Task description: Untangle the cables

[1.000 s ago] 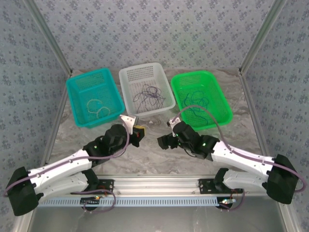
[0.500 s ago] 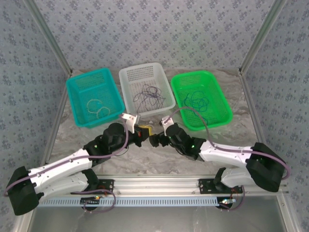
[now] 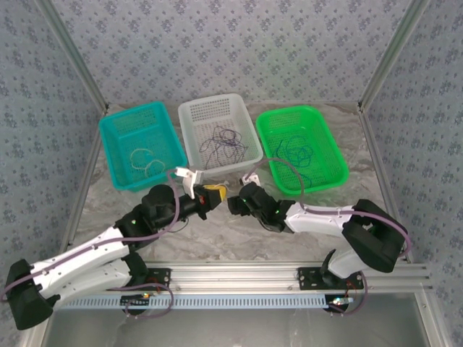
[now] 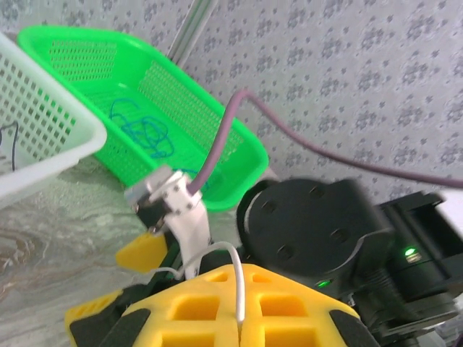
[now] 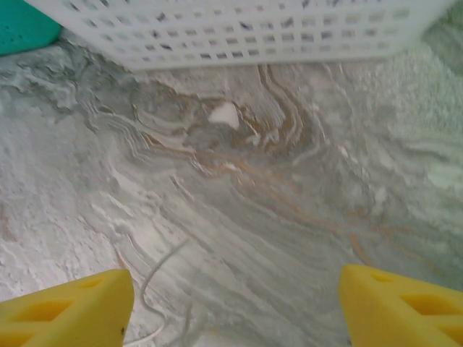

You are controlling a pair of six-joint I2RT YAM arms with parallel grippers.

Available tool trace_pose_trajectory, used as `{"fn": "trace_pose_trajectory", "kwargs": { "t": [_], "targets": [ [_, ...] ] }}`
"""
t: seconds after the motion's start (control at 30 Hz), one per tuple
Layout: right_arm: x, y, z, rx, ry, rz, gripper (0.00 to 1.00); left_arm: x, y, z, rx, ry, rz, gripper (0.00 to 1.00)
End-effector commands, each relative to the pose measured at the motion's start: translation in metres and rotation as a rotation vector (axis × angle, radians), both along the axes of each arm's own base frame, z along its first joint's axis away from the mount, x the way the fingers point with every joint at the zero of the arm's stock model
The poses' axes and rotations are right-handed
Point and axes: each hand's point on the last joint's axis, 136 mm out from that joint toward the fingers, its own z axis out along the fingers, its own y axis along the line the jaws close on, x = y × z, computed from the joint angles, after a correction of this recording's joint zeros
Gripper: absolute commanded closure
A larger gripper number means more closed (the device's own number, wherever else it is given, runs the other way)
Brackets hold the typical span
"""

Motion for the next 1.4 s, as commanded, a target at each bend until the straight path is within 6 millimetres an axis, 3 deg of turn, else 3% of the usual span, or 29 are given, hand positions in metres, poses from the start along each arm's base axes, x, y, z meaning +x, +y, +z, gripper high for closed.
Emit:
{"fn": "trace_pose_trajectory", "kwargs": {
  "t": [0.0,0.37,0.63,0.77,0.83,1.17,1.37],
  "targets": [
    [-0.017,-0.023,-0.032,-0.063,0.102,-0.054,0.27,0.000,0.007,0.036,-0.031,-0.083,0.020,1.00],
    [-0.050,-0.065,-0.076,-0.182,0.223,-0.128,0.28,0.000,0.032,0.098,-0.016,-0.245,0.081,1.00],
    [-0.054,-0.069,-0.072,-0.183,0.209,-0.131,0.21,0.007,0.055,0.124,0.023,-0.303,0.182,1.00],
    [-0.047,-0.053,-0.041,-0.103,0.142,-0.095,0.05,0.014,0.060,0.118,0.038,-0.279,0.223,1.00],
    [-0.043,-0.047,-0.019,-0.069,0.096,-0.078,0.03,0.017,0.060,0.114,0.040,-0.264,0.231,1.00],
    [-0.040,-0.046,0.120,0.155,-0.177,0.008,0.04,0.030,0.048,0.086,0.081,-0.187,0.233,0.98],
    [-0.043,-0.027,0.181,0.250,-0.290,0.126,0.03,0.033,0.032,0.071,0.082,-0.139,0.185,0.98]
  ]
}}
